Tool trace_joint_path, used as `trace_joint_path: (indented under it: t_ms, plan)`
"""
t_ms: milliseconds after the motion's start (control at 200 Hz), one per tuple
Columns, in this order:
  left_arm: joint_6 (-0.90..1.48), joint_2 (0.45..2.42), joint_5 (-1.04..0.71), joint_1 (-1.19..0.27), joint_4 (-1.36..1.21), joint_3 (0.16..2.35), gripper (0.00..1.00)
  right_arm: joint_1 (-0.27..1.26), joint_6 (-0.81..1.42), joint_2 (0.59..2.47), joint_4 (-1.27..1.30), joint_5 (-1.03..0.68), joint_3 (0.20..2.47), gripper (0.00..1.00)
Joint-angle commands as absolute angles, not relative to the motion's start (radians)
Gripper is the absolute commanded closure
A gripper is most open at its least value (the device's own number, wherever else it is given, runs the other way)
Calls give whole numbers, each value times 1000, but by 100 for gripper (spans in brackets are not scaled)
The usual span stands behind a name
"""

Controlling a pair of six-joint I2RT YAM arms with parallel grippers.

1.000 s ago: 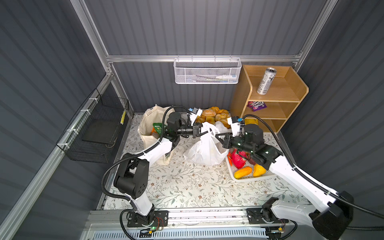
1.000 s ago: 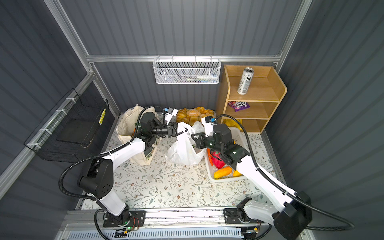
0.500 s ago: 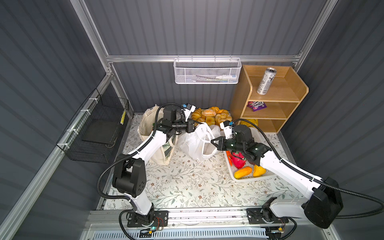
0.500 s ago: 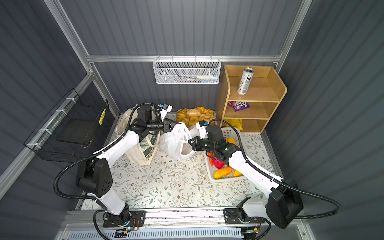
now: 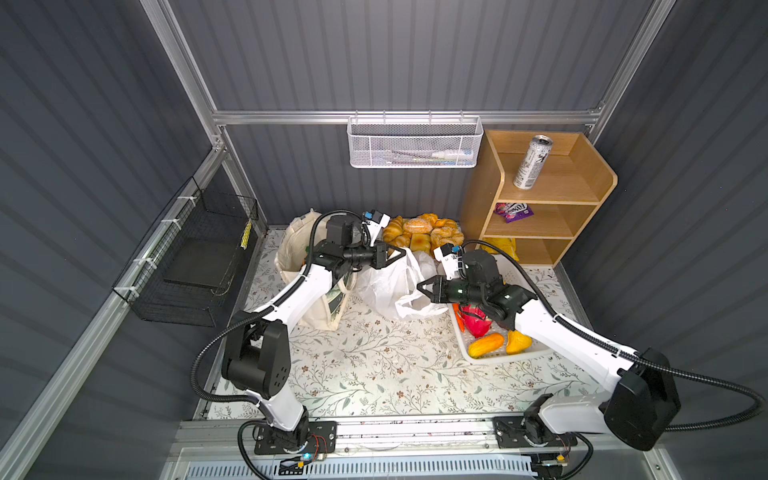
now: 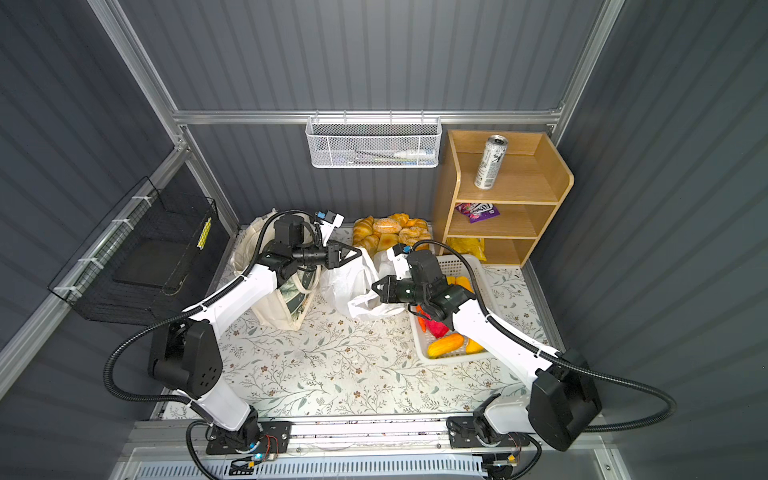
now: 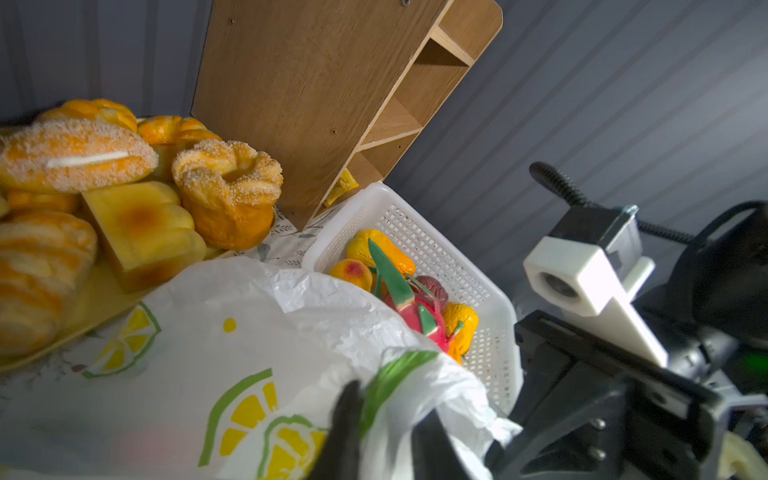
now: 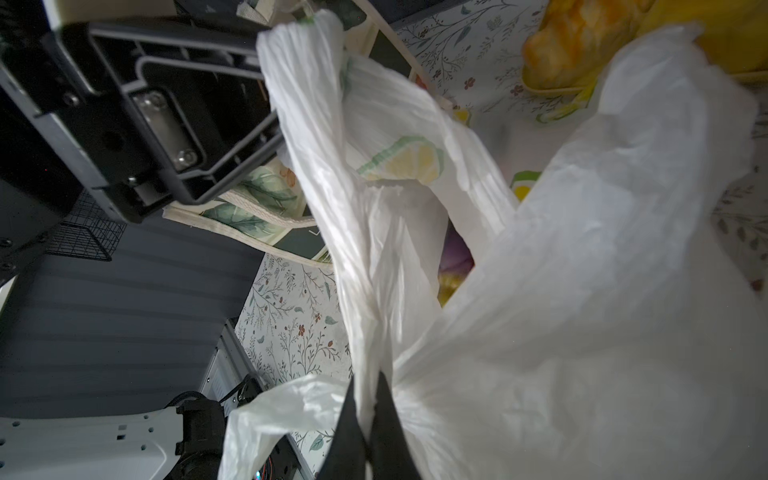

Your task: Place the mixed food into the grocery bags and tie them

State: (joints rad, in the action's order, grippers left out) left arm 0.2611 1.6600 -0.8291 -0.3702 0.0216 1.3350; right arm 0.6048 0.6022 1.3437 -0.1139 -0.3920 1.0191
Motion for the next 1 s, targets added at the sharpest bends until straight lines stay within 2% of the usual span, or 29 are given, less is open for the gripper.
trace_joint_path:
  t_ms: [0, 105, 175, 360, 550, 700, 821, 996]
  plan:
    - [159, 1567, -805, -371, 112, 1363, 63, 609, 600, 1349, -109, -385, 1026, 100]
    - [59, 1498, -766, -371, 226, 1369, 52, 608, 600, 1361, -104, -369, 1032, 100]
    - [15, 1460, -765, -371, 279, 1353, 50, 604, 604, 1362, -99, -364, 1031, 100]
    - [-95, 1336, -776, -394, 443, 1302, 48, 591, 600, 1370, -109, -374, 1052, 100]
    - [-192, 1235, -583, -547, 581, 1247, 47, 583, 599, 1382, -112, -385, 1061, 100]
    - [-203, 1107, -491, -557, 512, 1149, 45, 580, 600, 1390, -112, -390, 1063, 100]
    - [-203, 1111, -511, -587, 566, 1159, 44, 579, 600, 1396, -117, -389, 1069, 100]
    - [-242, 1115, -365, -739, 612, 1158, 43, 578, 606, 1407, -118, -390, 1072, 100]
